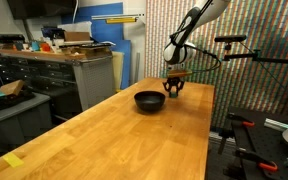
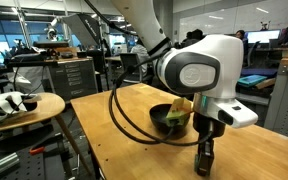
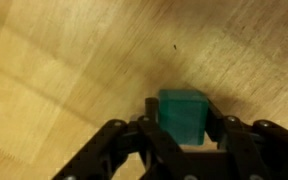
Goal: Put the green block inside the black bowl
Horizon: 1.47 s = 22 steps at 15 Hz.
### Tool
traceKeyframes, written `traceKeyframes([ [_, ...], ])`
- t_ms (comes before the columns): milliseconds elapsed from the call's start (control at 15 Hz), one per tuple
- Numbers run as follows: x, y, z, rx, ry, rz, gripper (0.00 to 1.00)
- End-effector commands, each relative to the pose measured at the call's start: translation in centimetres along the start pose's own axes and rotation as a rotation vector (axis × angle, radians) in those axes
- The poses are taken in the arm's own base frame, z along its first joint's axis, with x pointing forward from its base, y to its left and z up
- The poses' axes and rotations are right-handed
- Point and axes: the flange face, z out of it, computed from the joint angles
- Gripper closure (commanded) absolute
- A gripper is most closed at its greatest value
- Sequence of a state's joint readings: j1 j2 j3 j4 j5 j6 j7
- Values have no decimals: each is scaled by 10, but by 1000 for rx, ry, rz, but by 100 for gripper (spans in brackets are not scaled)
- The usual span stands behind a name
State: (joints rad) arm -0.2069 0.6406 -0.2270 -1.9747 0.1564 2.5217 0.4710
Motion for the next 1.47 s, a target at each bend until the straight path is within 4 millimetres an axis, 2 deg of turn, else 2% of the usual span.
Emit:
traceKeyframes([
  [0,5,-1,-13,41,8,-8,80],
  [400,-2,10,-38,68,22,-4,82],
  [867,-23,6,-89,112,58,-37,82],
  [1067,-39,-10,-106,124,73,-74,82],
  [1400,-79,-62,-127,130,98,-191,82],
])
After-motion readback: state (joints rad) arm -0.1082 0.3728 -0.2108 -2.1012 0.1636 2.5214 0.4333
